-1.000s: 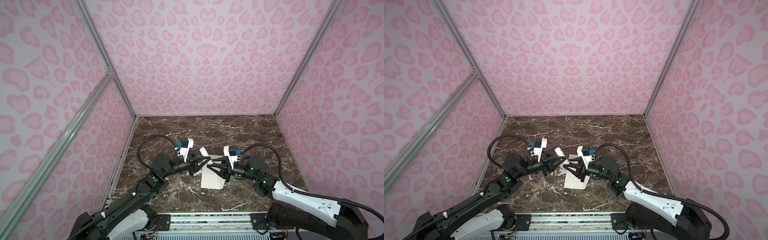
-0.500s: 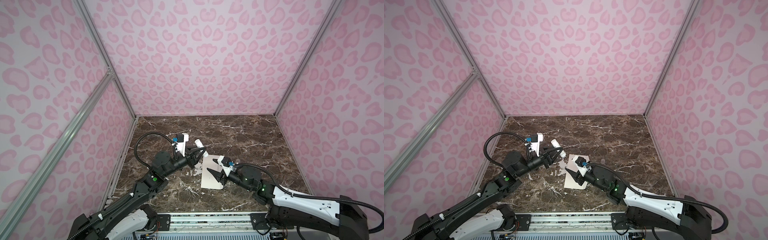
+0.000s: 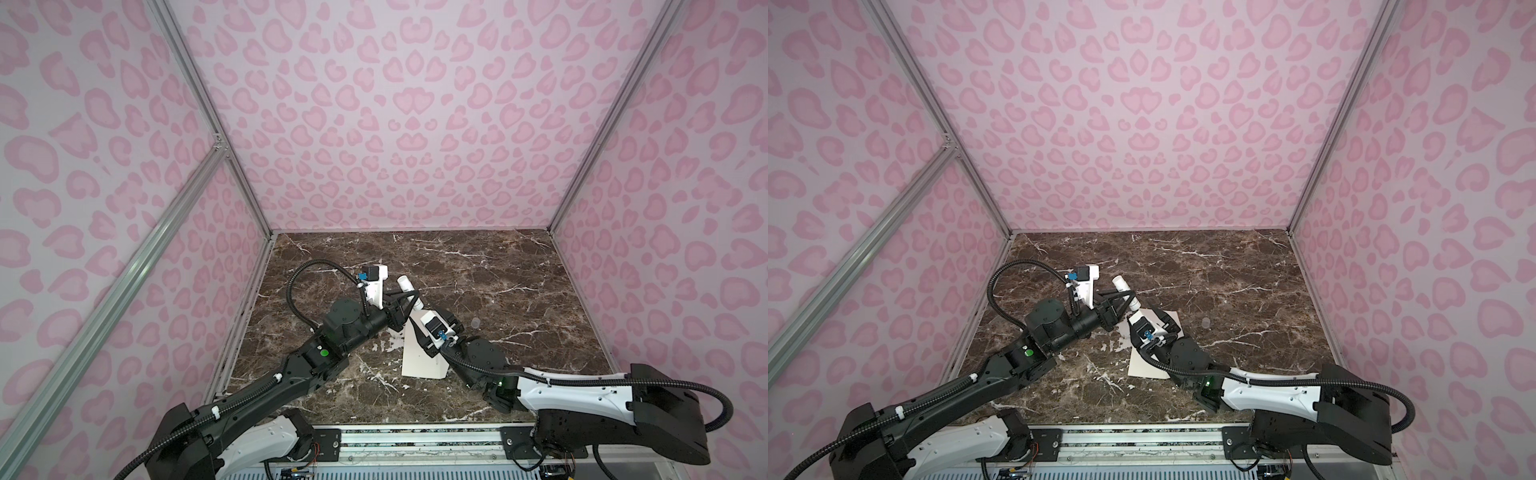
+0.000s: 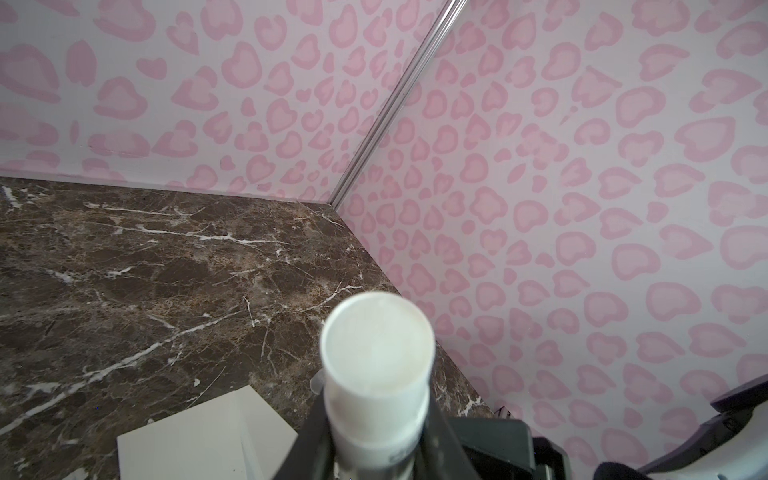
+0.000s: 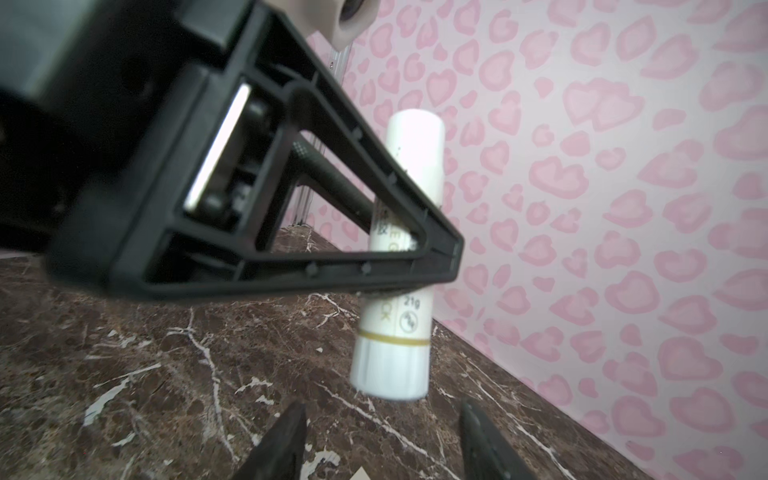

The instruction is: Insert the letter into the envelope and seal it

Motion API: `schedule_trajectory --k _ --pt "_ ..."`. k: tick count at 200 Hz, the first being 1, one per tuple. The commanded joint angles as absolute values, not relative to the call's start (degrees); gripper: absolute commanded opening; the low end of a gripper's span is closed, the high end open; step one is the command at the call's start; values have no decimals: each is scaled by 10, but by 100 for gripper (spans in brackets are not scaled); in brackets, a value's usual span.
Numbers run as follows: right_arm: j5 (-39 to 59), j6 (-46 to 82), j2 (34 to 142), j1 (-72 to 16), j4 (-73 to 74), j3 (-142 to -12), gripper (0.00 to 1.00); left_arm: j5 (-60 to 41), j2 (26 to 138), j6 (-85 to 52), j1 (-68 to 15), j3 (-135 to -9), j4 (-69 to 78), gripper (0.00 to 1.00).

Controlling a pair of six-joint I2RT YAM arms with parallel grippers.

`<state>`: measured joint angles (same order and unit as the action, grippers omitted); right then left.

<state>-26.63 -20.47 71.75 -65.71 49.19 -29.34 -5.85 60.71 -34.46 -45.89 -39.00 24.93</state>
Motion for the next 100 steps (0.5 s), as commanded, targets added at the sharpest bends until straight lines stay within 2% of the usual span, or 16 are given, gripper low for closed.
schedule_trajectory --k 1,100 --pt "-282 -221 740 -658 543 -308 59 -54 612 -350 -460 -399 274 4" --pt "-292 -214 767 -657 542 -326 31 -57 615 -347 -460 -402 268 4"
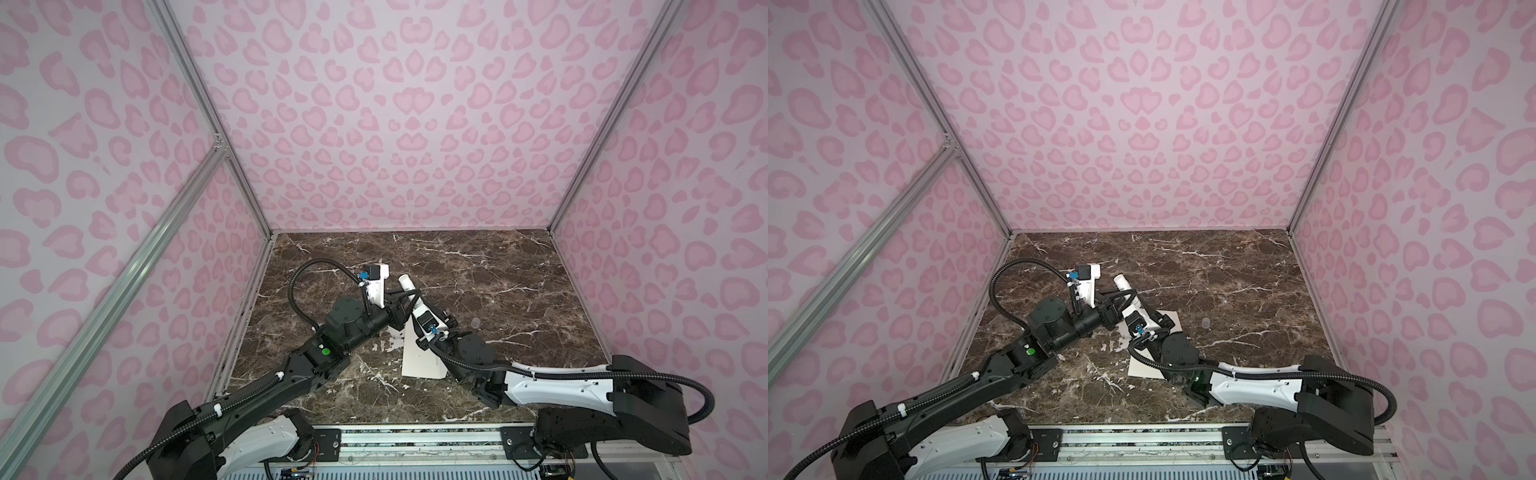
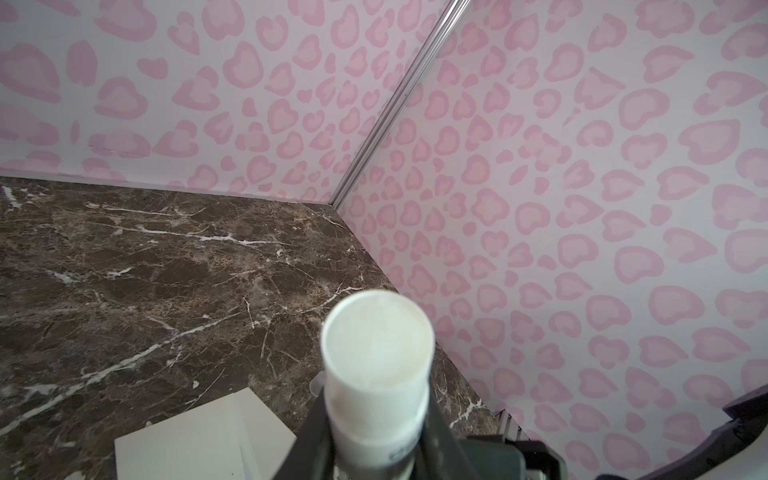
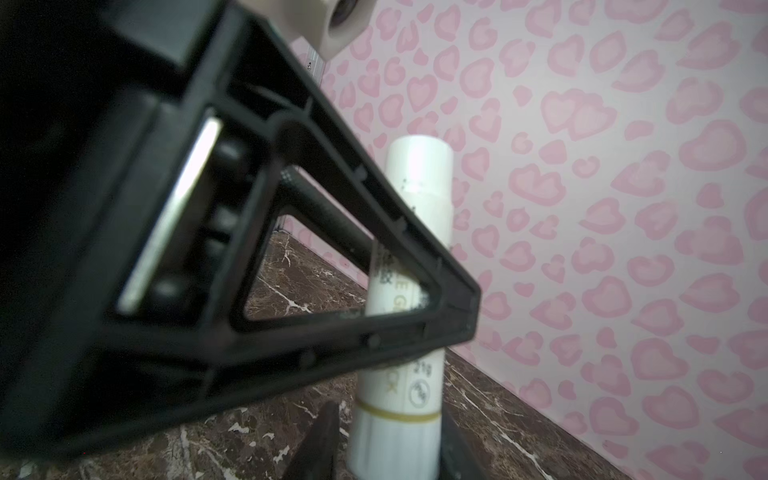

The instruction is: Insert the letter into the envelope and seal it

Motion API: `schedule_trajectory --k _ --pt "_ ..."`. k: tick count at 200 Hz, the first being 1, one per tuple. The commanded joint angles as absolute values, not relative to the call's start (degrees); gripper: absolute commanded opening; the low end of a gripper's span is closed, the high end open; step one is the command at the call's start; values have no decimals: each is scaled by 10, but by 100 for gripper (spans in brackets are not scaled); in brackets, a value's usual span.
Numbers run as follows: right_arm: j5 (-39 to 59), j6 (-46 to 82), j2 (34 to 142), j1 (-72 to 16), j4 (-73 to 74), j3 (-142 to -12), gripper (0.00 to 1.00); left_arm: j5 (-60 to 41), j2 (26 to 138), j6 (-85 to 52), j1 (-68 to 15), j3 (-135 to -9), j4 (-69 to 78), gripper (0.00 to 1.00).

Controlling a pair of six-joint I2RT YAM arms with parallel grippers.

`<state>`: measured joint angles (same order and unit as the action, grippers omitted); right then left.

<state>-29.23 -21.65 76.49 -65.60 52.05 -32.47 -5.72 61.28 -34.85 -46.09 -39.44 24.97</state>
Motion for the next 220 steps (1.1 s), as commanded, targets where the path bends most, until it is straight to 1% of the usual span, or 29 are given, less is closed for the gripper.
schedule_trajectory --k 1,49,116,130,151,167,186,220 --pt "-292 -214 767 -657 542 -326 30 -57 615 -348 -461 -402 268 4" --pt "-287 -211 766 -658 542 -325 25 -64 619 -350 -460 -404 265 4" --pt "-270 -166 742 -658 522 -327 24 -80 636 -347 -461 -406 261 4" --pt "-245 -152 723 -657 501 -328 23 -92 635 -344 -461 -404 265 4" --pt "-218 -102 684 -656 436 -337 23 -117 633 -334 -460 -399 269 4" --pt "-190 -69 655 -653 415 -330 22 -144 630 -325 -461 -393 274 4" --pt "-125 -18 622 -639 398 -318 22 -187 628 -322 -457 -383 295 4" --pt "-2 77 565 -595 421 -275 22 -292 625 -331 -439 -360 345 4"
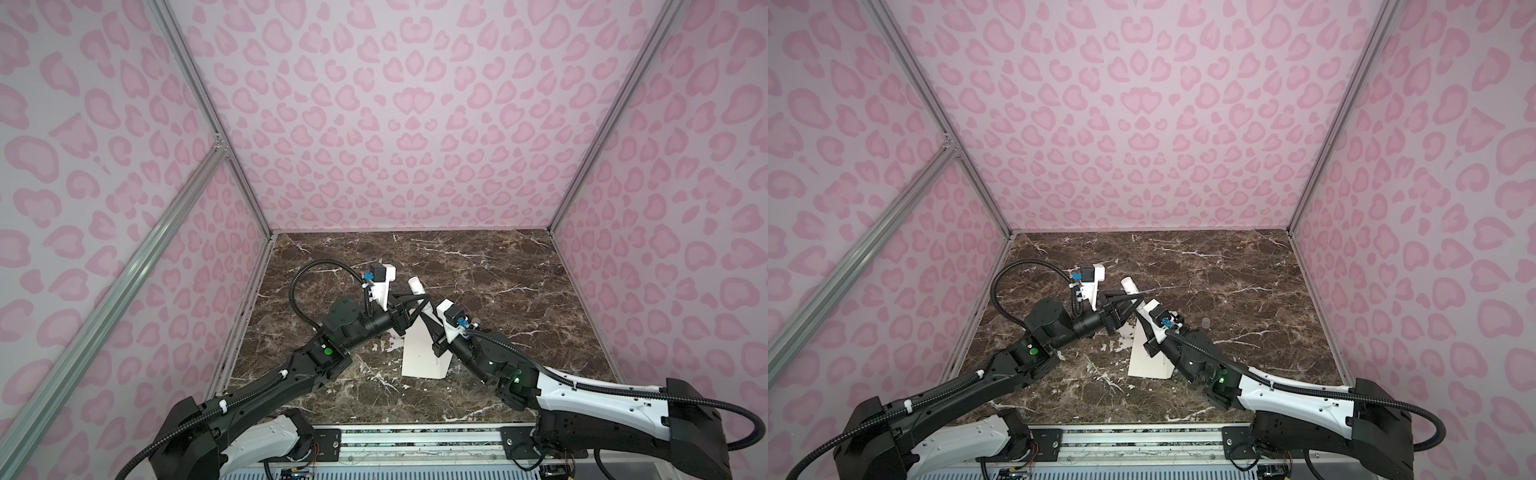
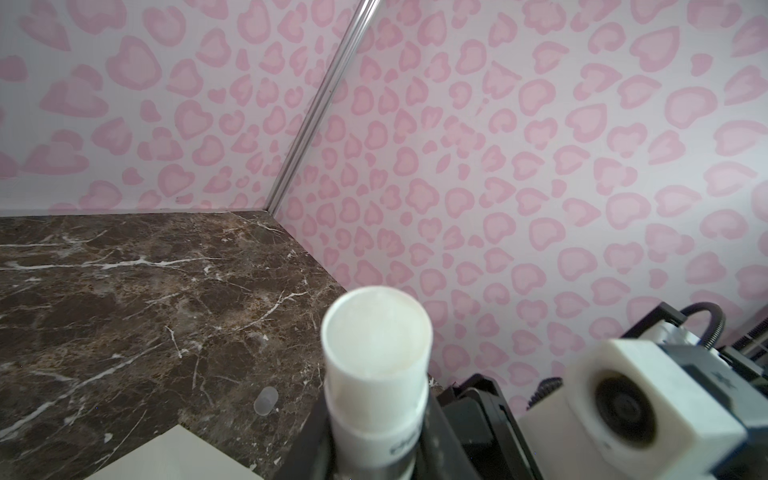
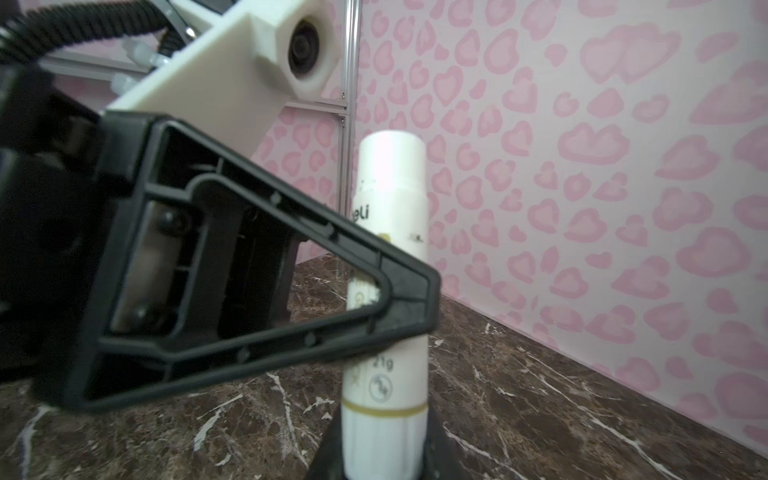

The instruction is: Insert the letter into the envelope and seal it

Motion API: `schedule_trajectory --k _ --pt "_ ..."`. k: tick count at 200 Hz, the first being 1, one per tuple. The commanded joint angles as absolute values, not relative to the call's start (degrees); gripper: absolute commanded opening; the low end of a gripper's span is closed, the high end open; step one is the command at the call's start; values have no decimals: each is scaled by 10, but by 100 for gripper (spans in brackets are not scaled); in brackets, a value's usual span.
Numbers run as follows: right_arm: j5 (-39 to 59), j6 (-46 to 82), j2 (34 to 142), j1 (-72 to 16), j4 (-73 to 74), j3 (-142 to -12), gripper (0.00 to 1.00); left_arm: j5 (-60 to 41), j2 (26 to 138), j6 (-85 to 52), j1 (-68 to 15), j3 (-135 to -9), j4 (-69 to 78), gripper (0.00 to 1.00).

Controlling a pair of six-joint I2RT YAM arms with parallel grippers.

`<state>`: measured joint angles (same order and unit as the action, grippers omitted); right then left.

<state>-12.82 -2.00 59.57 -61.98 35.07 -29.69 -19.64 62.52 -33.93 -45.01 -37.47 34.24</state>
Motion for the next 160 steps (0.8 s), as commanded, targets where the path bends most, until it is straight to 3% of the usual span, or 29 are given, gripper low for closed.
schedule_trajectory --k 1,68,108,160 --pt "1 81 564 -593 423 -274 22 -295 625 -332 -439 -360 346 4" --pt "224 243 529 -483 436 -234 27 -443 633 -367 -405 -332 423 4" --pt "218 216 536 -483 384 -241 30 -433 634 -370 -405 -331 434 4" --pt "125 82 514 -507 253 -251 53 -355 617 -357 -400 -352 374 4"
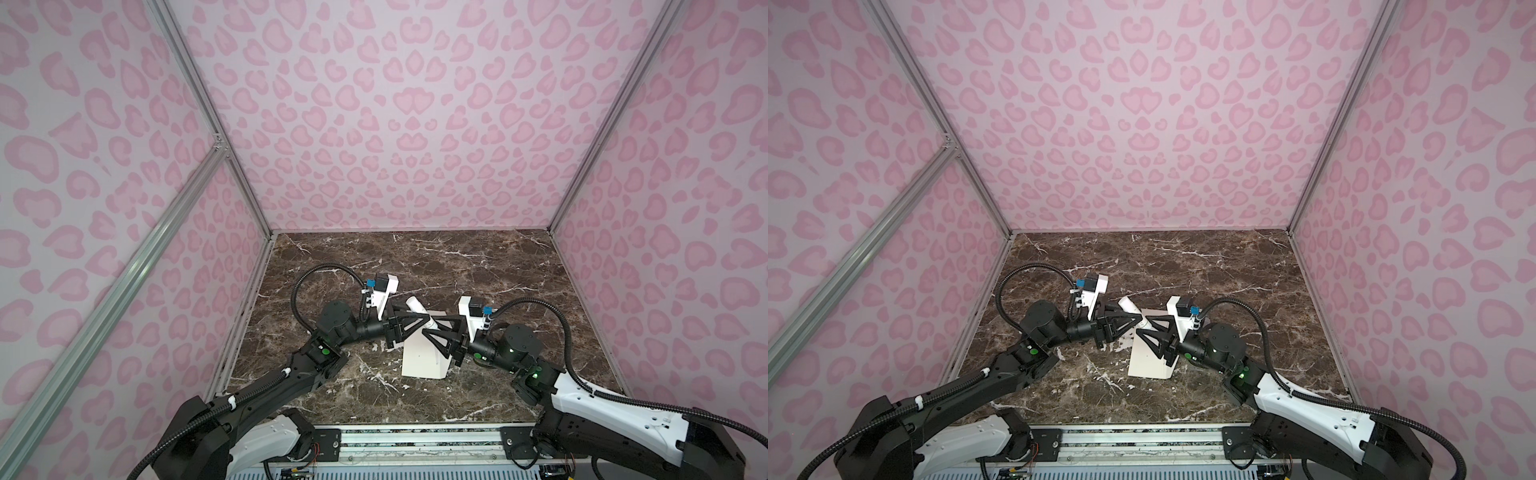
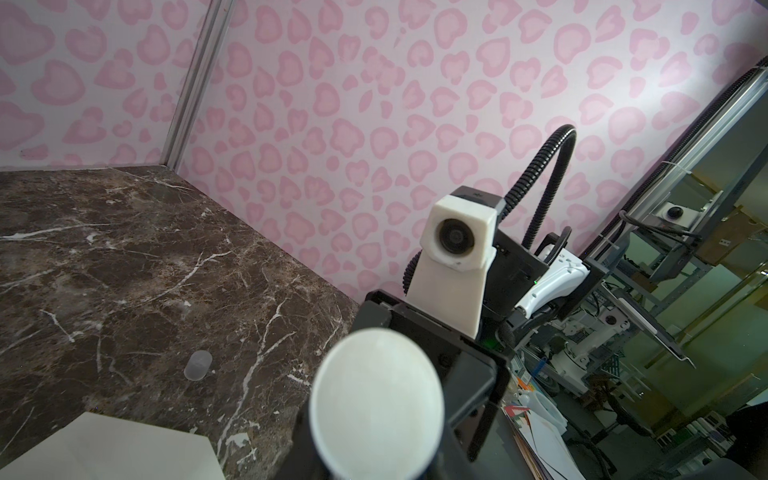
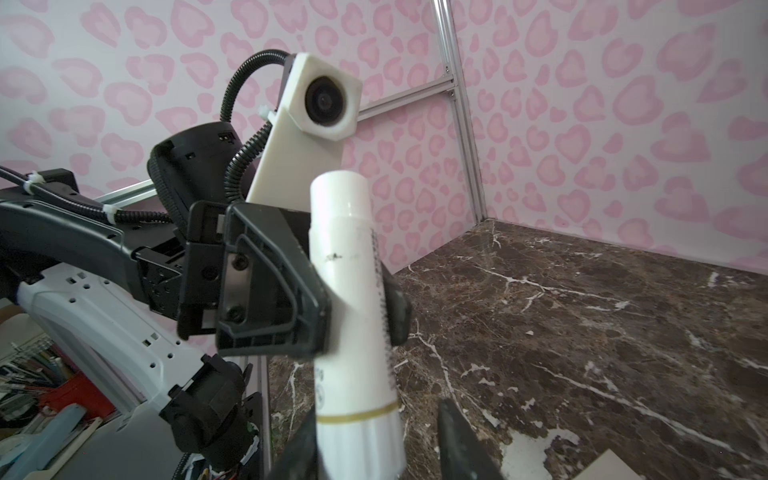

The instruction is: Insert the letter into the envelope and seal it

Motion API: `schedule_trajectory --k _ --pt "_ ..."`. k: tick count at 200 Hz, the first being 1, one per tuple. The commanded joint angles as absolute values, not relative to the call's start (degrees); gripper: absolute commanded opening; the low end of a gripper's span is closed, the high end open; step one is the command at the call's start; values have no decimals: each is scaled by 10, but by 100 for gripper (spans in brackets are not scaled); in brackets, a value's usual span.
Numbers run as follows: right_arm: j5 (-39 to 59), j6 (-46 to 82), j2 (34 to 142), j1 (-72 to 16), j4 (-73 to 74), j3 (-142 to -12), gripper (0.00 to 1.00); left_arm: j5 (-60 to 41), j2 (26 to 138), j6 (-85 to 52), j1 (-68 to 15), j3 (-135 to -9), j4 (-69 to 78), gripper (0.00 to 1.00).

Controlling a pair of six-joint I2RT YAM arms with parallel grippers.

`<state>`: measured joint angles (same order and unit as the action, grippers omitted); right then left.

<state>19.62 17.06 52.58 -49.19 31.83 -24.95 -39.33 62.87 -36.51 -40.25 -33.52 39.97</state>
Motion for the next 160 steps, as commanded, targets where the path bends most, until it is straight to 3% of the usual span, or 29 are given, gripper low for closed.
schedule_trajectory --k 1,29,72,136,160 --pt "122 78 514 -509 252 -250 53 -353 616 -357 -401 -352 371 4" --pt "32 8 507 -547 249 -235 58 -262 598 -335 -401 -382 280 4" --pt "-205 -121 552 -652 371 -222 58 -137 599 -301 -419 -437 147 4" --pt "-273 -204 649 -661 523 -244 57 -70 621 -271 -461 -489 55 4" --pt "-275 -211 672 -661 539 -255 51 -74 625 -270 -463 -496 50 4"
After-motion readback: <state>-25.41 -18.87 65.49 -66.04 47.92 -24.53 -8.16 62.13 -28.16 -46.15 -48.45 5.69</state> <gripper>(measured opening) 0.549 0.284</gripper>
